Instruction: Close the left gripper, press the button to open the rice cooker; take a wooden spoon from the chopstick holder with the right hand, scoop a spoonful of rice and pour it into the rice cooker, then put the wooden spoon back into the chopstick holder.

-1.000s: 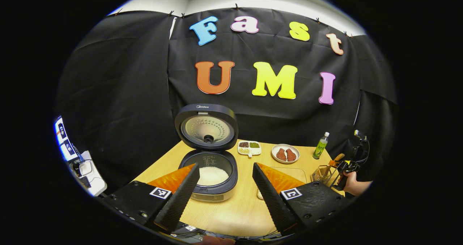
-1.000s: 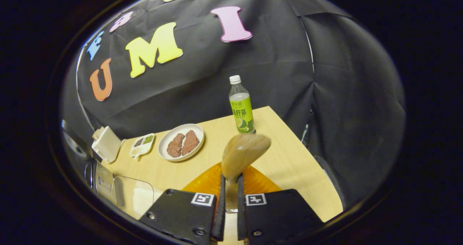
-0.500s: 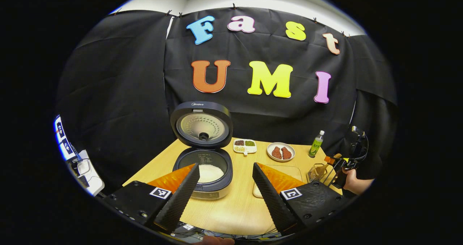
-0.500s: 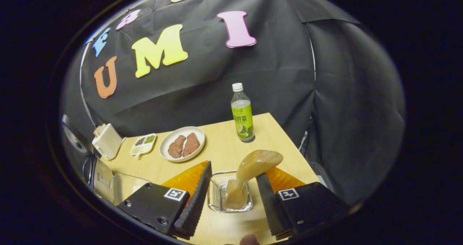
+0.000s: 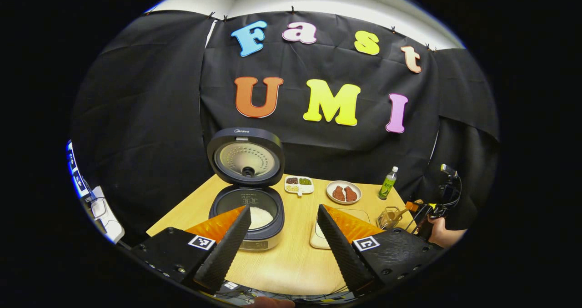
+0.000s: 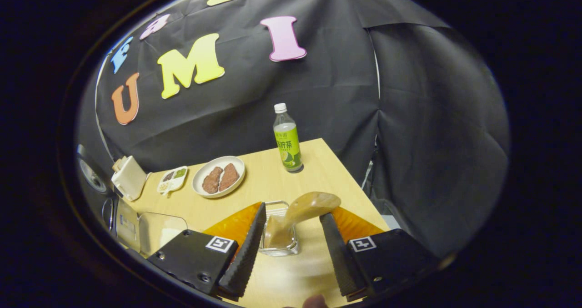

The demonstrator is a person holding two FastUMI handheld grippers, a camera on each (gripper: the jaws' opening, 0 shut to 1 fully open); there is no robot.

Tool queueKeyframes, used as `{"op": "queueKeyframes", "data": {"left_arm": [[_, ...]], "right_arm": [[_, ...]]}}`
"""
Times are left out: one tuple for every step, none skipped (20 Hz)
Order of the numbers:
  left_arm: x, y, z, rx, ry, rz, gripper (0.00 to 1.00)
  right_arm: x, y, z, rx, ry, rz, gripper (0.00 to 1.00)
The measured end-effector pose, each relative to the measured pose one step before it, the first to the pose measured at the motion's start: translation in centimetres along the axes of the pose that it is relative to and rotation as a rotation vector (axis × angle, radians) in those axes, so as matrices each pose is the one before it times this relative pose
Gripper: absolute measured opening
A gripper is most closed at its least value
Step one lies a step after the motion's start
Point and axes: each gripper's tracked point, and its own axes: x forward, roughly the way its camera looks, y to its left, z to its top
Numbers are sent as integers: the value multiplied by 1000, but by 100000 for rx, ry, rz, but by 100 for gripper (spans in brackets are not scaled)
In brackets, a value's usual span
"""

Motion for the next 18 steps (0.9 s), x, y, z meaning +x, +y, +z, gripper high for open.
{"op": "queueKeyframes", "data": {"left_arm": [[-213,189,292,150,-871,-1189,95],[-135,87,276,-149,-928,-1302,95],[-306,486,399,-244,-891,-1098,95],[-115,348,173,-260,-862,-1033,95],[-65,440,303,-167,-1038,-956,95],[-24,515,525,118,-1295,-662,95],[-49,691,711,223,-1423,-43,95],[135,640,980,392,-2012,4,95],[374,881,1303,398,-2404,305,95],[525,765,1092,252,-1759,266,95],[456,758,1018,-281,-1715,128,95],[630,713,947,-805,-1558,-202,94],[711,594,1211,-837,-1415,-288,94],[801,669,1261,-867,-1496,513,95],[859,468,1354,-633,-2035,-475,94],[837,222,1417,372,-3330,1,94],[1096,356,1223,636,-2495,246,94],[1192,122,1104,786,-2364,-502,94]], "right_arm": [[-898,-136,218,-418,-1272,-799,78],[-951,-94,179,-582,-1349,-785,78],[-1094,-112,254,-522,-1279,-1023,78],[-1078,74,284,-310,-1409,-376,78],[-1193,197,335,-386,-1315,-509,78],[-1284,188,301,-945,-1502,-528,78],[-1364,407,446,-1465,-1306,-266,81],[-1438,622,507,-1381,-1779,248,84],[-1345,618,580,-1327,-1586,135,86],[-1004,559,440,-848,-1027,54,86],[-1151,625,474,-432,-958,524,86],[-1132,562,578,-549,-1398,248,87],[-1086,477,683,-520,-1603,229,88],[-1202,607,752,-366,-1580,617,88],[-1088,528,840,-53,-1436,782,88],[-1039,519,631,383,-844,914,89],[-1092,353,692,477,-1149,590,93],[-1159,140,805,288,-1622,342,95]]}}
